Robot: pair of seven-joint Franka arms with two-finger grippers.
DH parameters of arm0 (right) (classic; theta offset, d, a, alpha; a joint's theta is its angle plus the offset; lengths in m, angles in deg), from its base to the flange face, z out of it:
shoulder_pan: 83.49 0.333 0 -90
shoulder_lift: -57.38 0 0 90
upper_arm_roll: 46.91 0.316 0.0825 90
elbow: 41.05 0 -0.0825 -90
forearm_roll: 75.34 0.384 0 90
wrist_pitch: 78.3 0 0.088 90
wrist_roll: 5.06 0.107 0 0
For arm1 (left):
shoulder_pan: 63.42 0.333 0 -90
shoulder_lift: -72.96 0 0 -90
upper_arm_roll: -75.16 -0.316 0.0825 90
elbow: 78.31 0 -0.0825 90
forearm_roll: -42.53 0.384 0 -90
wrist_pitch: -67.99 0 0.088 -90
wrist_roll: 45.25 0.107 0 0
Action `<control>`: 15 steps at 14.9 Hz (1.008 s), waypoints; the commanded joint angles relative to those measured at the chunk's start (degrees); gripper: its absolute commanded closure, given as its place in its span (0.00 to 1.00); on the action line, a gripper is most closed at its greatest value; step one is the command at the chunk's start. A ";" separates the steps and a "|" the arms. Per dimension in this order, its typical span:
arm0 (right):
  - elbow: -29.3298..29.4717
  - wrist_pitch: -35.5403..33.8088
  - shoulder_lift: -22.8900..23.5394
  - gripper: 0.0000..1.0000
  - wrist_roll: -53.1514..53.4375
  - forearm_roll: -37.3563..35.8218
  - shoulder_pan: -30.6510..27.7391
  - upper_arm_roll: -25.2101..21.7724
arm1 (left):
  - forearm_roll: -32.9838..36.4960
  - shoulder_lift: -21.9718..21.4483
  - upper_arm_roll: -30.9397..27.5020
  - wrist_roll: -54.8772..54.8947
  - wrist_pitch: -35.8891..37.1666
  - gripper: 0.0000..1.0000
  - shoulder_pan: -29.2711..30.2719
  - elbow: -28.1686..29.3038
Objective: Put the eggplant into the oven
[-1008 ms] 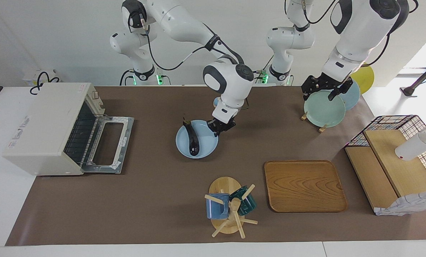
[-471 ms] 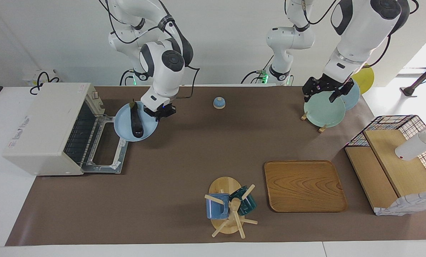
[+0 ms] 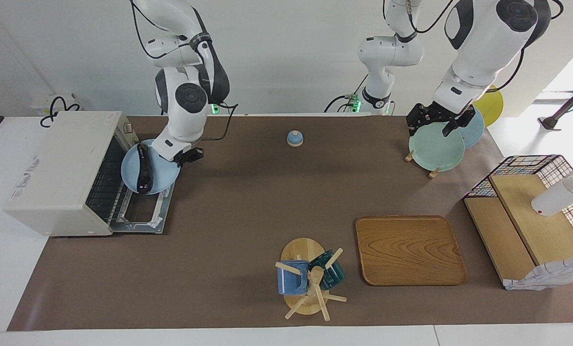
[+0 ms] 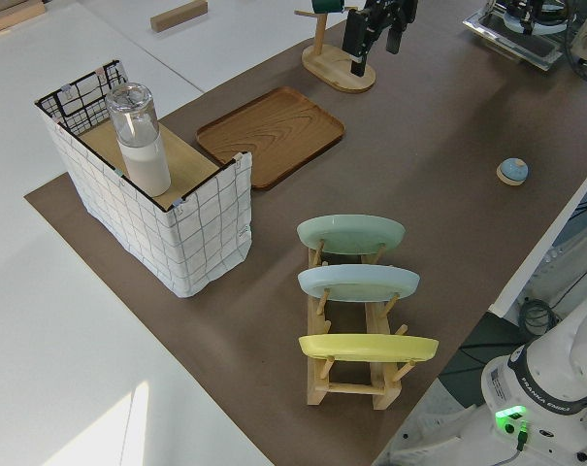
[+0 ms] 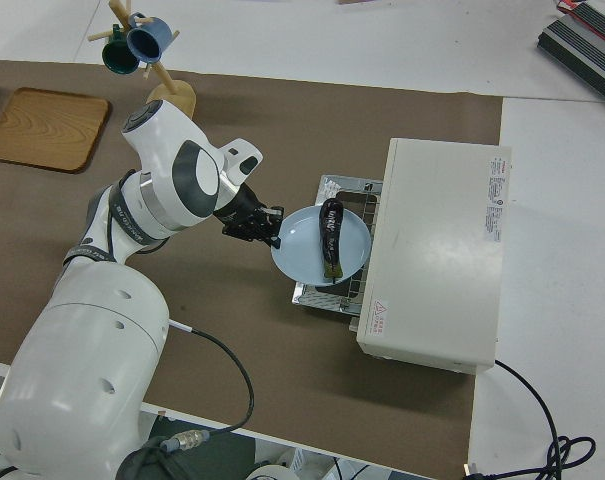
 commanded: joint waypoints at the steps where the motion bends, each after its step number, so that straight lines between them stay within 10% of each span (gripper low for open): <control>1: -1.56 1.82 -1.20 1.00 -4.97 -2.44 -2.56 0.69 | 1.65 0.05 0.21 1.26 1.41 0.00 0.27 -1.31; 15: -4.54 12.19 -0.68 0.99 -15.09 -2.36 -12.85 0.87 | -0.46 0.23 0.12 0.64 0.97 0.00 0.27 -3.16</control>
